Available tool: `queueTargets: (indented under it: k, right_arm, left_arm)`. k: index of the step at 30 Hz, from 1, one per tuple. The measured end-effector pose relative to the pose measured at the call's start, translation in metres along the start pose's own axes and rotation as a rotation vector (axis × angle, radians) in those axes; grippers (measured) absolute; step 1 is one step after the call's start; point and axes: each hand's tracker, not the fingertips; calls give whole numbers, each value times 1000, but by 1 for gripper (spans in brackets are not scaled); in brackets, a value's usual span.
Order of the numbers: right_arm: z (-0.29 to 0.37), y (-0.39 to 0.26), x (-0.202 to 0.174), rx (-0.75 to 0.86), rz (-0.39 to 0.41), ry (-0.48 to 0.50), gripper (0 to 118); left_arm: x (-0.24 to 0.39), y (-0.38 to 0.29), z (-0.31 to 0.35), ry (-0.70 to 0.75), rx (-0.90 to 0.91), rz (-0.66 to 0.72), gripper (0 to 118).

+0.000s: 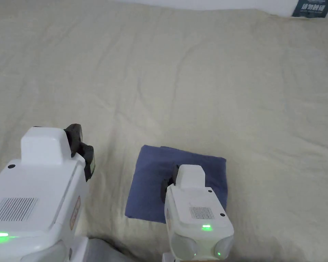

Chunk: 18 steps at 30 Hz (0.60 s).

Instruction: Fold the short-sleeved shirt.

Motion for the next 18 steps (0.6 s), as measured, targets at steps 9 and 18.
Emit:
queueTargets:
  k: [9,18]
  right_arm:
    - [-8,-18,6,-23,-15,5,0]
    - [-7,-11,13,-57,-77,35,0]
  left_arm:
    - [0,-10,-26,-95,-98,70,0]
    - [-37,1,-118,-571,-511,447,118]
